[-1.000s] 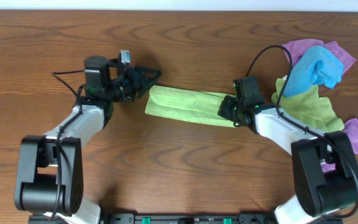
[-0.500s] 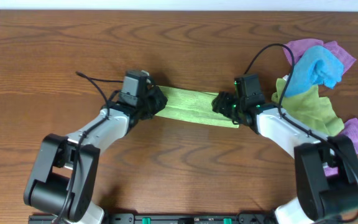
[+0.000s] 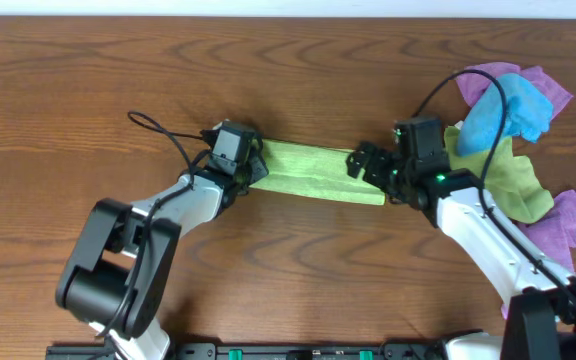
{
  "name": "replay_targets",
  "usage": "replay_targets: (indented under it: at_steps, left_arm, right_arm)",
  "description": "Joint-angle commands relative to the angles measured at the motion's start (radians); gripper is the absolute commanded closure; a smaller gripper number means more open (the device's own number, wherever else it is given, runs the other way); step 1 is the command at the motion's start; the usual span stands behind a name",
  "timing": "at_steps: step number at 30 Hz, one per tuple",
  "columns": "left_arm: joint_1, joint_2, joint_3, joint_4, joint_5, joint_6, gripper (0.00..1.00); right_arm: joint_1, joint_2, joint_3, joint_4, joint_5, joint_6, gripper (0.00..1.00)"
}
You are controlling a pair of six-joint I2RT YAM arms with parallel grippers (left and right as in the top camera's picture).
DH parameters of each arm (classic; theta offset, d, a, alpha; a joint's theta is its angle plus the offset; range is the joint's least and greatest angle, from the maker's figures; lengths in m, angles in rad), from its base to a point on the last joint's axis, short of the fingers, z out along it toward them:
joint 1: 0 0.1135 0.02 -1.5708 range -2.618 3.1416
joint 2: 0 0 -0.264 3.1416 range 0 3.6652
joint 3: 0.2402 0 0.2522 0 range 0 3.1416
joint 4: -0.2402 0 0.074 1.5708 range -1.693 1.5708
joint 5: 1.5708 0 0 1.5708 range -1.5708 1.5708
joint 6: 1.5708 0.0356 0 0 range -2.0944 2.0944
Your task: Fold the cloth
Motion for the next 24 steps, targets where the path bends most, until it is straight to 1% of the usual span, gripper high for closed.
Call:
replay_targets:
  at_steps: [1,9,15,19,24]
  left_arm:
    - [-0.002,0.024,0.009,-0.008,-0.026,0.02,0.94]
    - [-0.002,0.024,0.009,-0.035,0.001,0.017,0.94]
    - [-0.002,0.024,0.009,-0.119,0.013,0.018,0.94]
    - [-0.002,0.024,0.009,-0.164,0.023,0.019,0.94]
    - [-0.002,0.024,0.009,-0.211,0.051,0.018,0.94]
  right_arm:
    - [-0.032,-0.007,-0.005,-0.047,0.06,-0.006,0.01]
    - [-0.045,0.067,-0.006,-0.032,0.069,-0.01,0.01]
    - [-0.045,0.145,-0.006,0.006,0.065,-0.009,0.09]
    - [-0.044,0.163,-0.006,0.038,0.057,-0.001,0.15]
    - [-0.043,0.177,-0.006,0.048,0.057,-0.001,0.19]
